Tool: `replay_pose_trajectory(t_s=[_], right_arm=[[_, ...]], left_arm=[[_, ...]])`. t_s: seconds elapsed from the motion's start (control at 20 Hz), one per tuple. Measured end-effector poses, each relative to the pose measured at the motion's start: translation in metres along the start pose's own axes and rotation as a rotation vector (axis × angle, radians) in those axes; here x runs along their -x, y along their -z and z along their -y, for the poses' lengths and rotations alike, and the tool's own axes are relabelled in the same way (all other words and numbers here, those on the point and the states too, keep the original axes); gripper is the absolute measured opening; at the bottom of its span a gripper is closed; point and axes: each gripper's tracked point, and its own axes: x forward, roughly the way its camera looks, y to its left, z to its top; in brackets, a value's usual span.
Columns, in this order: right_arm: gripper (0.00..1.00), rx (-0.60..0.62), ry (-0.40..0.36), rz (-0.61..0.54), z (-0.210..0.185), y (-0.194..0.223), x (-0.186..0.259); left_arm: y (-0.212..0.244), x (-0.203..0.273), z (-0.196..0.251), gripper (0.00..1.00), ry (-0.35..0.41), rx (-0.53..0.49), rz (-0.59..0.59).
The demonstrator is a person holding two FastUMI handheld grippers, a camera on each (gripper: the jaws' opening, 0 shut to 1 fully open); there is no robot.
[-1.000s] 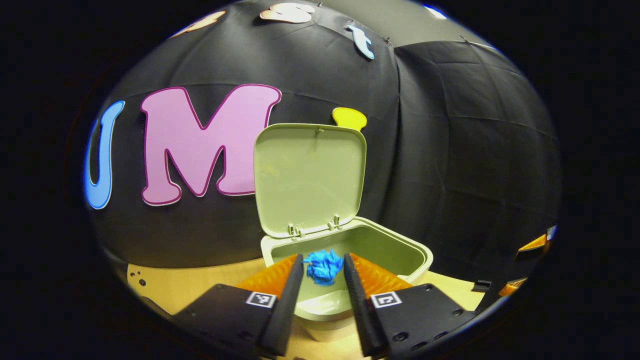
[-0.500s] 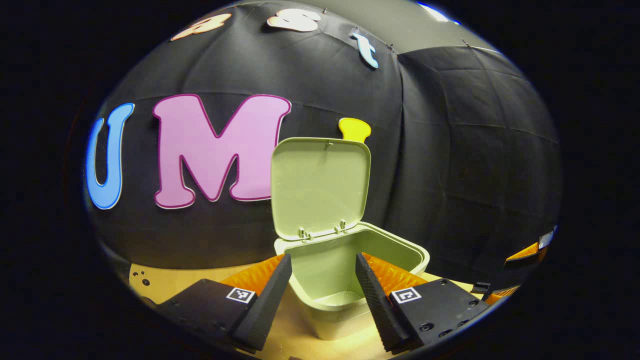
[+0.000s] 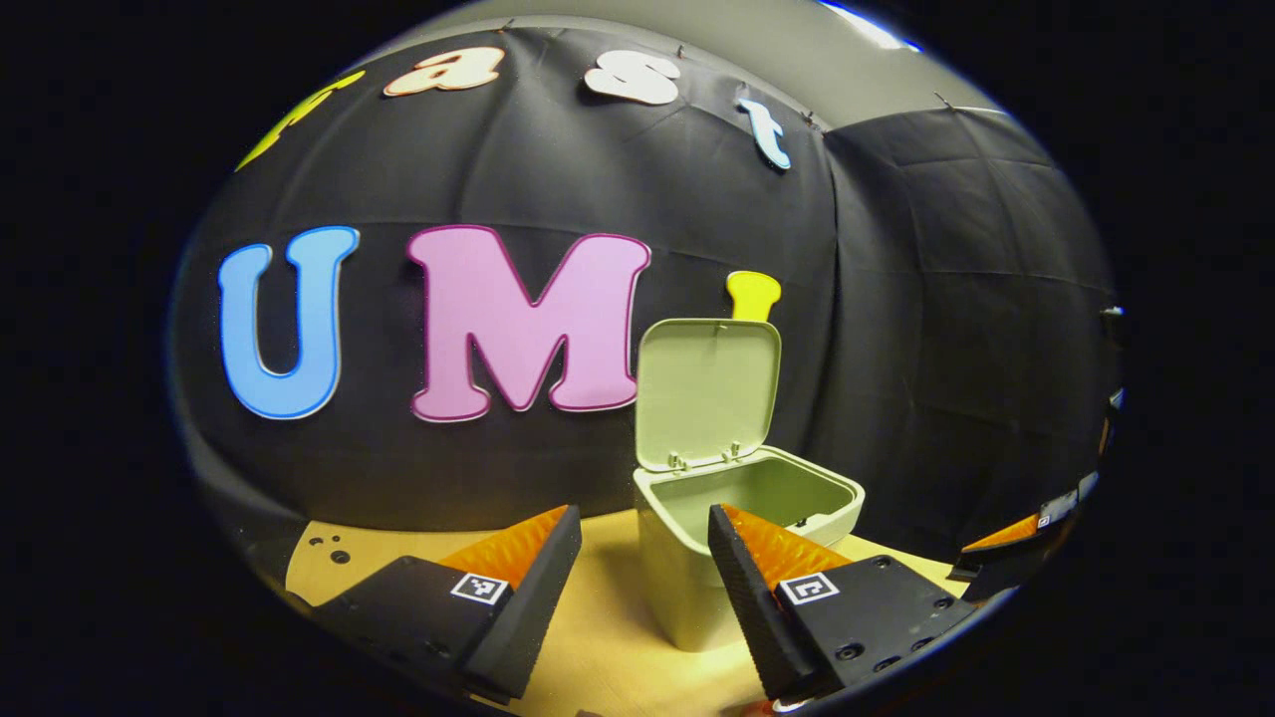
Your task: Press the lid of the desktop garbage bin to open it, pick up the crumpled paper on the desktop and throw it into the bin, then pick up the pop can on the desktop and drop it into the bin, and finally close the garbage bin lid.
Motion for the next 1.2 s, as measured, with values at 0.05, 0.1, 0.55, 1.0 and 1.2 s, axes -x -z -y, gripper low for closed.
replay_pose_trajectory(t_s=[0.05, 0.1, 0.55, 1.0, 1.2], right_arm=[[0.92, 0.005, -0.024, -0.011, -0.01, 0.004, -0.001], [0.92, 0.009, -0.049, -0.022, -0.019, 0.008, -0.003], [0.92, 0.068, -0.153, -0.149, -0.069, 0.067, -0.021], [0.92, 0.092, -0.164, -0.307, -0.087, 0.132, -0.039], [0.92, 0.11, -0.168, -0.351, -0.092, 0.149, -0.045]], left_arm=[[0.002, 0.01, -0.007, 0.84, -0.017, 0.0, -0.002], [0.005, 0.021, -0.015, 0.84, -0.033, -0.001, -0.004], [0.034, 0.102, -0.079, 0.84, -0.166, 0.022, -0.045], [0.063, 0.15, -0.127, 0.84, -0.253, 0.066, -0.087], [0.071, 0.156, -0.138, 0.84, -0.277, 0.091, -0.095]])
